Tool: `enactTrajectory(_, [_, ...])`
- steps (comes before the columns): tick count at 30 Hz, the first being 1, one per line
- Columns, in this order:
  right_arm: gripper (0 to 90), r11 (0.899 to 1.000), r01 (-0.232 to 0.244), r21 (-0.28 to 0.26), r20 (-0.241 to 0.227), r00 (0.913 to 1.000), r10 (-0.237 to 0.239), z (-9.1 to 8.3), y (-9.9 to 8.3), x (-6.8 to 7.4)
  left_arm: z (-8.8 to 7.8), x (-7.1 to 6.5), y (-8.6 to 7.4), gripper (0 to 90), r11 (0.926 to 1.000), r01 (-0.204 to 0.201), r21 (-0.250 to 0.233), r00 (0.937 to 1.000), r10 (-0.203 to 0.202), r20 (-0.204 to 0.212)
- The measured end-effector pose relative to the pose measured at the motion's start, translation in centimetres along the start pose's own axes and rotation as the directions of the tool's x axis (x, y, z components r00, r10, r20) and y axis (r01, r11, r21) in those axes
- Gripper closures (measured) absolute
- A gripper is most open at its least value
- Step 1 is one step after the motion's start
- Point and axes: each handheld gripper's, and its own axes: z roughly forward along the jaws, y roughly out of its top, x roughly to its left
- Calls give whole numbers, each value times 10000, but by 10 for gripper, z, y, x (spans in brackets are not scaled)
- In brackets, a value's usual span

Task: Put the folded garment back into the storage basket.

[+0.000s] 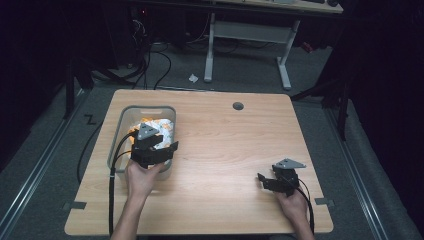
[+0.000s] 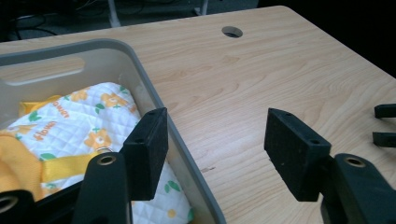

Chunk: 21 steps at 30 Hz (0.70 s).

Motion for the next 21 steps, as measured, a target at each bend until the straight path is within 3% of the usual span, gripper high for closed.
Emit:
enactTrajectory(15, [289, 10000, 0, 11, -3, 10000, 0, 0, 0, 0, 10, -15, -13, 394, 9998, -62, 194, 9992, 54, 403])
enactTrajectory(21, [290, 10000, 0, 12, -4, 10000, 0, 0, 0, 0, 14, -24, -18, 395, 9998, -190, 53, 9979, 186, 620])
